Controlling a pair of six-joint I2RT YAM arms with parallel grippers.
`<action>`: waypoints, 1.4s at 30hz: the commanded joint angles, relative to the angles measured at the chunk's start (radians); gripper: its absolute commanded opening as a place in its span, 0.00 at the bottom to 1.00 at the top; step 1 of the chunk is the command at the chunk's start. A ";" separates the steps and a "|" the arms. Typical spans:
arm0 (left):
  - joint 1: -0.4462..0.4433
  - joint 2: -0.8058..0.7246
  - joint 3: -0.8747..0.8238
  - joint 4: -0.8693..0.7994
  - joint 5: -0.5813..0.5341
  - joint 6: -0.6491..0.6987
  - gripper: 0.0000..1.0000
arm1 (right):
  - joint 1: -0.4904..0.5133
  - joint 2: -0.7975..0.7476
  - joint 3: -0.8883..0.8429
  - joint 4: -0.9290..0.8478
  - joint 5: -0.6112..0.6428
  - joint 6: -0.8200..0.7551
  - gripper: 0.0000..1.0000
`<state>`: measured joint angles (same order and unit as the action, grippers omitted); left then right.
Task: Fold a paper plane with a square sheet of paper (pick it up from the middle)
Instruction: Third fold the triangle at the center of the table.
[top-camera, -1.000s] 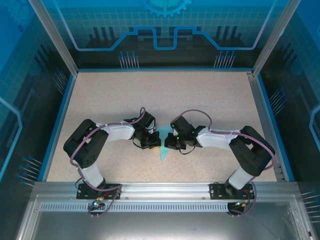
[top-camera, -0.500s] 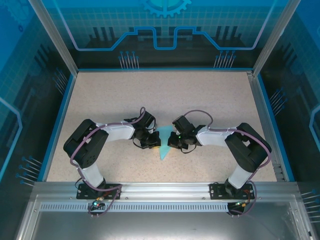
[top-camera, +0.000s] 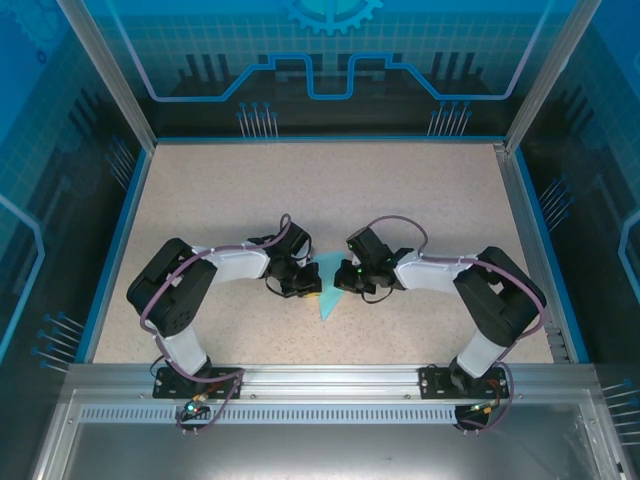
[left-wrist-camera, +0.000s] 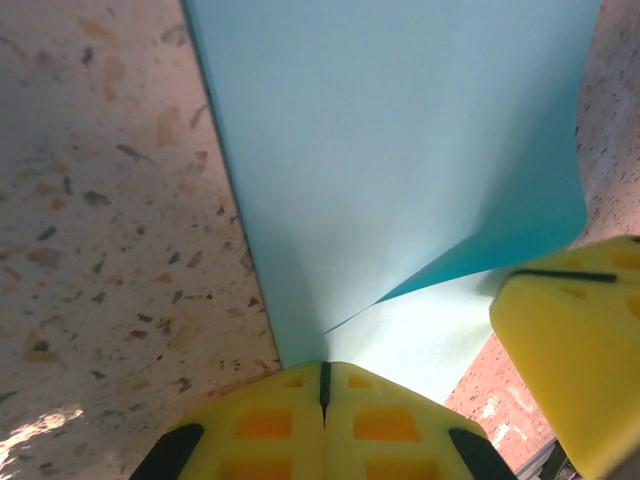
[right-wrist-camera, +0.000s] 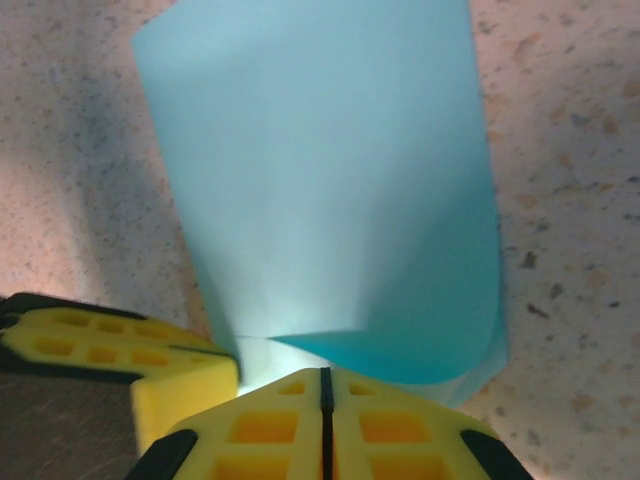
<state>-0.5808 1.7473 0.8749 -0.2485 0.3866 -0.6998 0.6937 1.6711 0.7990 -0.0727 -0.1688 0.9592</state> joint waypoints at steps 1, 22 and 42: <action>0.001 0.027 -0.012 -0.094 -0.107 0.026 0.00 | -0.030 0.027 -0.025 0.013 -0.005 -0.017 0.09; -0.001 0.023 -0.009 -0.099 -0.114 0.029 0.00 | -0.065 -0.157 -0.012 -0.070 0.039 -0.118 0.09; 0.000 -0.059 0.055 -0.074 -0.038 0.071 0.04 | 0.020 0.065 -0.028 0.065 -0.069 -0.037 0.09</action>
<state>-0.5819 1.7397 0.8986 -0.2901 0.3592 -0.6537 0.7017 1.7081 0.7795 -0.0166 -0.2314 0.8982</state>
